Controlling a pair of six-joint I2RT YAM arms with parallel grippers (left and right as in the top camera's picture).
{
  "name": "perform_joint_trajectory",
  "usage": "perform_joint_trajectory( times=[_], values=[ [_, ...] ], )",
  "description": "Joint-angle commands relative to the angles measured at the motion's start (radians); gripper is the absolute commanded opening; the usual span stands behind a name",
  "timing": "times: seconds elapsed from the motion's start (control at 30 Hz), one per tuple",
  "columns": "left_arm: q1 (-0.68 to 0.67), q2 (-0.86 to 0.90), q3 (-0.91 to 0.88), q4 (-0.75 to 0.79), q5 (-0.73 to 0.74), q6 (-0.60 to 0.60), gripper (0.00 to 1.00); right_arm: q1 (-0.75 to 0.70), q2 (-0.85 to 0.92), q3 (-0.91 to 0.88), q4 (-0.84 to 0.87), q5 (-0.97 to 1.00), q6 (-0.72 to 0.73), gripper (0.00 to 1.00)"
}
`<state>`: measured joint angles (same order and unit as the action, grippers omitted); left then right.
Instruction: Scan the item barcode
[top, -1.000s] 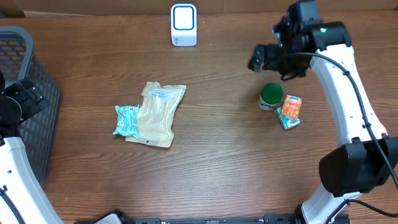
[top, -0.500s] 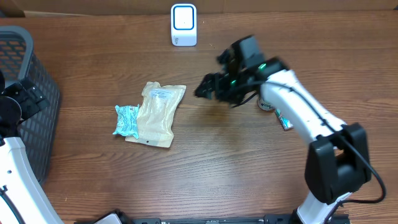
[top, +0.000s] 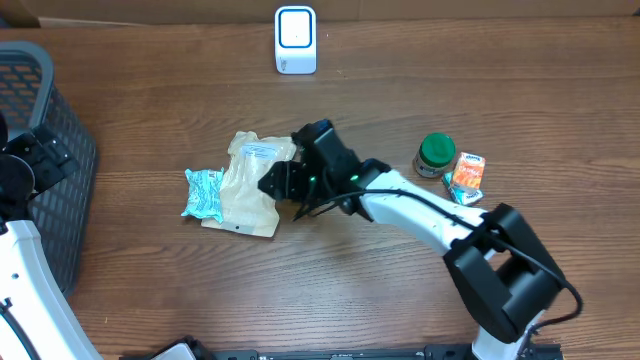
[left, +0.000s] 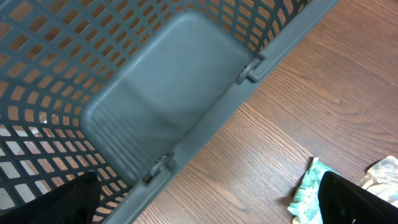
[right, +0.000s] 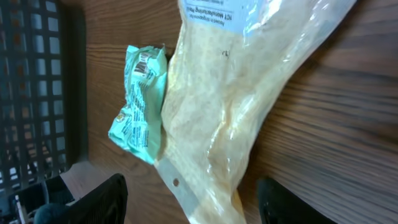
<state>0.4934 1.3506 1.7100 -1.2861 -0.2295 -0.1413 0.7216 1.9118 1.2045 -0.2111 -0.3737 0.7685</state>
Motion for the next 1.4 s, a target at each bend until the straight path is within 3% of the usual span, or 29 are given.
perform_joint_trajectory(
  times=[0.0,0.33,0.43,0.6,0.73,0.93,1.1,1.37],
  values=[
    [0.002,0.003,0.008,0.0,-0.013,0.014,1.0,-0.005,0.079,-0.006,0.032,0.043,0.047,0.64],
    [0.002,0.003,0.008,0.001,-0.013,0.014,1.0,0.003,0.179,-0.006,0.237,0.014,0.047,0.63],
    [0.002,0.003,0.008,0.0,-0.013,0.014,1.0,0.004,0.2,-0.006,0.288,0.019,0.047,0.59],
    [0.002,0.003,0.008,0.0,-0.013,0.014,0.99,0.004,0.209,-0.006,0.299,0.06,0.055,0.47],
    [0.002,0.003,0.008,0.0,-0.013,0.014,1.0,0.004,0.209,-0.006,0.268,0.035,0.049,0.25],
    [0.002,0.003,0.008,0.0,-0.013,0.014,1.0,-0.029,0.179,-0.005,0.262,-0.073,-0.017,0.04],
    [0.002,0.003,0.008,0.0,-0.013,0.014,1.0,-0.068,0.065,0.012,0.094,-0.048,-0.128,0.04],
    [0.002,0.003,0.008,0.0,-0.013,0.014,1.0,-0.092,-0.164,0.191,-0.377,0.164,-0.352,0.04]
  ],
)
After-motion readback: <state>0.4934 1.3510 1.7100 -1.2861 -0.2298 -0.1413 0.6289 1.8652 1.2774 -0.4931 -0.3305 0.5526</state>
